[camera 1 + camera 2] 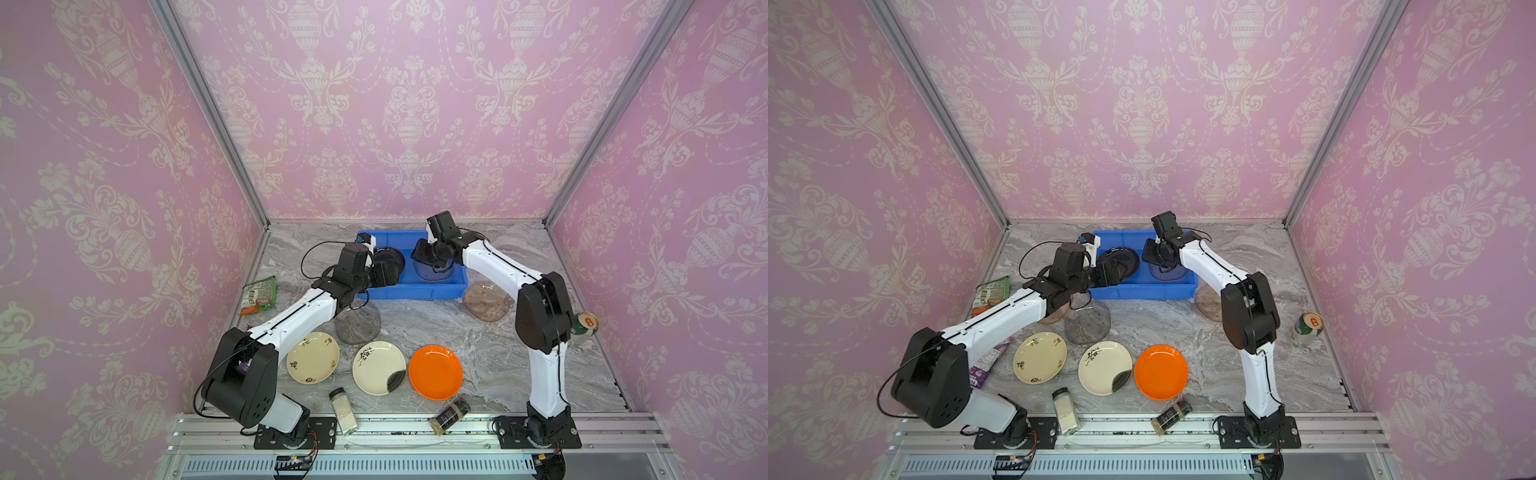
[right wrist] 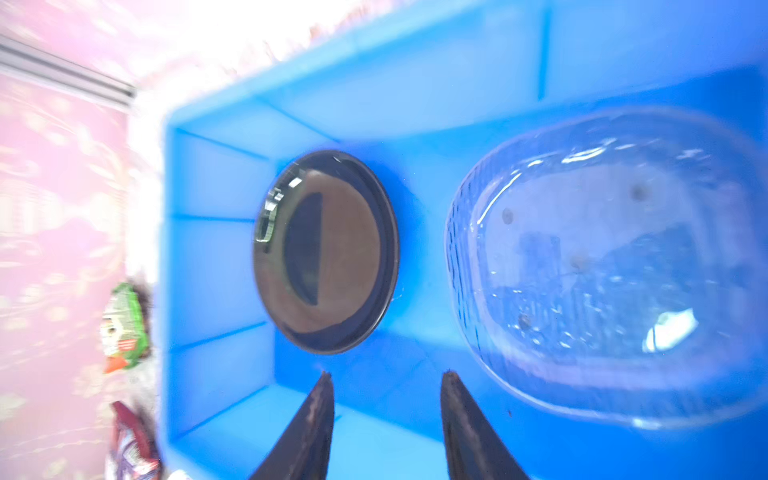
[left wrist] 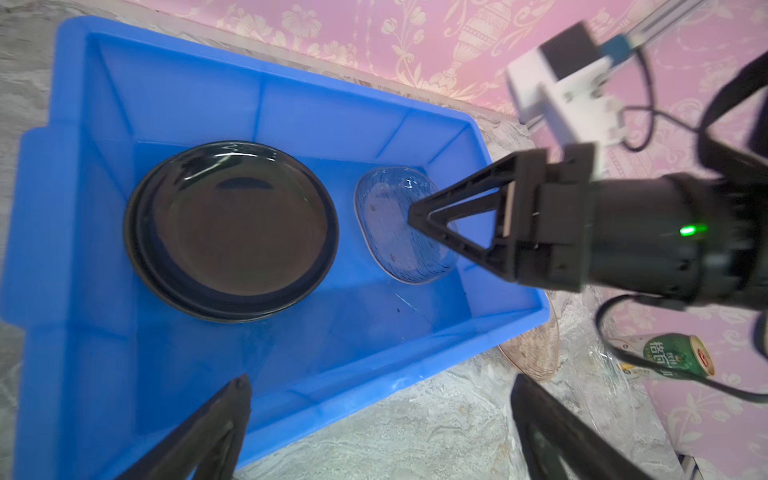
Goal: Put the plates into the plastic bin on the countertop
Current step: 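Open the right gripper and lift it away while left gripper moves to the clear plate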
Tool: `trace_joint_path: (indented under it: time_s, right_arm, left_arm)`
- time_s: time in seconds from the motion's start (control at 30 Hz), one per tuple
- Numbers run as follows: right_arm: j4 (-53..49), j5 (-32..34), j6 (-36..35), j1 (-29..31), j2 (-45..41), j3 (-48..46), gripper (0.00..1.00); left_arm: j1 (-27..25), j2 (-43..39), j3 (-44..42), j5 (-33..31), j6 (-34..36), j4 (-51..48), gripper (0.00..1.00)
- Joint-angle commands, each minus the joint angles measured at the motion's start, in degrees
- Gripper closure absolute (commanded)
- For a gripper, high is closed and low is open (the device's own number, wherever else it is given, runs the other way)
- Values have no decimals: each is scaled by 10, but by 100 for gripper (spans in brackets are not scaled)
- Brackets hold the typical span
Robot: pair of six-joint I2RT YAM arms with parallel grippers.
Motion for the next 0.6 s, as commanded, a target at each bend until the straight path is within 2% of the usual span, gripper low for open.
trace_joint_path:
  time_s: [0.0,0.2,0.37,0.57]
  right_arm:
    - [5,35,-22,-68,-145,-64,57]
    - [14,40,-13,-147,-293,-165,58]
    - [29,32,1,-182,-350,-202,58]
    - [47,7,19,-197,-386,-239,59]
  left_arm:
    - [-49,34,31,42,11,7,1]
    - [-144,127,60,93,-65,85,8]
    - [-196,200,83,105,-167,164,17]
    - [-259,278,179,98,-185,125,24]
